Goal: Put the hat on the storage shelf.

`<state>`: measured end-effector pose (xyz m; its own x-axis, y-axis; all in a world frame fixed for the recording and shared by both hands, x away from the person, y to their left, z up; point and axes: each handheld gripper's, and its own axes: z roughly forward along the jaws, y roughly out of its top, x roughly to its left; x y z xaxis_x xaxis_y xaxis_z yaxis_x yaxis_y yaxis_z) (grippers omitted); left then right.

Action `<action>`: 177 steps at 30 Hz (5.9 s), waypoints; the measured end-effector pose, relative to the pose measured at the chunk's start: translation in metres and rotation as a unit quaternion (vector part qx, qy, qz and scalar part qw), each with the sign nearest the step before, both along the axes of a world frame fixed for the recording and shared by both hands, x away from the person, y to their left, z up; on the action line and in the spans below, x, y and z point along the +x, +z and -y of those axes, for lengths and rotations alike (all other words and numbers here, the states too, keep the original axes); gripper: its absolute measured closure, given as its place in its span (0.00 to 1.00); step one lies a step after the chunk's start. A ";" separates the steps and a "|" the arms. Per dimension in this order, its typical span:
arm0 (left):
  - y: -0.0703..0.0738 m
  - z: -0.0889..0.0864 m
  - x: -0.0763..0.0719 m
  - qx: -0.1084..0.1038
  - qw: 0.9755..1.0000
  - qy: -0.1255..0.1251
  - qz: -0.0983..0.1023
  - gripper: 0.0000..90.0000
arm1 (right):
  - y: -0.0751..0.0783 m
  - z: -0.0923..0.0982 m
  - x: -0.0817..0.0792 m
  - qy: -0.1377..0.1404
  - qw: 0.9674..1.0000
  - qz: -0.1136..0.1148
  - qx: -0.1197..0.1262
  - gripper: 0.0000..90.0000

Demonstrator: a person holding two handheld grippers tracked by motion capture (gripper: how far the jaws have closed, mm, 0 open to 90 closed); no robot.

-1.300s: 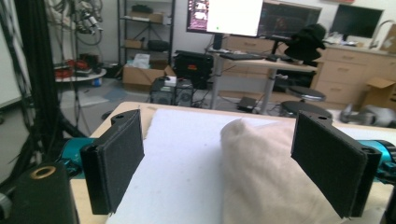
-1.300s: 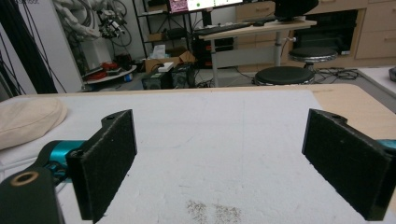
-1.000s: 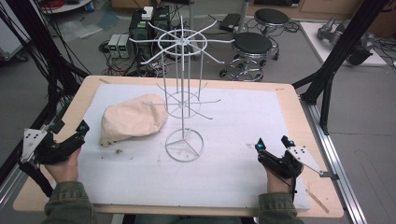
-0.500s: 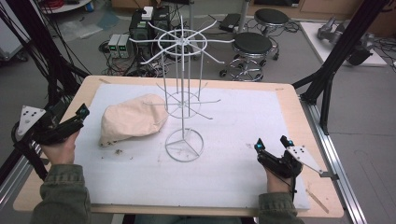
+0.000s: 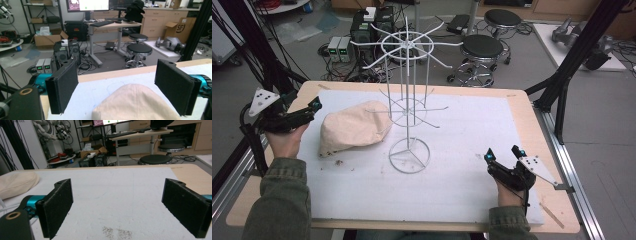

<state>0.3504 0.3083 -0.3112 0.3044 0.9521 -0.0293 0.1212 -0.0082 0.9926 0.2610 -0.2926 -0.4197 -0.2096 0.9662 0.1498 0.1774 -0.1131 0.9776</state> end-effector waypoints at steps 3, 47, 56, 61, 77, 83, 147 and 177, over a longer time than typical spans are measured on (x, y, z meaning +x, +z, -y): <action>0.003 0.003 0.010 -0.001 1.000 -0.010 -0.008 0.21 | -0.001 0.000 0.001 0.002 1.000 -0.002 -0.001 0.10; -0.043 0.043 0.149 0.072 0.976 -0.132 -0.157 0.26 | -0.004 0.000 0.001 0.023 1.000 -0.011 -0.001 0.10; -0.061 0.050 0.167 0.118 0.956 -0.152 -0.222 0.27 | -0.007 0.002 0.000 0.026 1.000 -0.014 0.000 0.10; -0.077 0.052 0.173 0.150 0.936 -0.157 -0.278 0.27 | -0.006 0.002 -0.002 0.028 0.999 -0.016 0.003 0.10; -0.113 0.051 0.174 0.182 0.899 -0.174 -0.359 0.27 | -0.006 0.006 -0.004 0.026 1.000 -0.015 0.005 0.10; -0.115 0.053 0.170 0.193 0.900 -0.170 -0.353 0.31 | -0.005 0.006 -0.005 0.025 1.000 -0.015 0.005 0.10; 0.005 -0.004 0.071 0.059 0.990 -0.107 -0.076 0.85 | -0.004 -0.001 0.000 0.043 0.999 -0.009 -0.002 0.10; 0.080 -0.003 0.007 -0.030 0.984 -0.121 0.126 0.85 | -0.003 -0.001 0.000 0.044 0.999 -0.010 0.002 0.10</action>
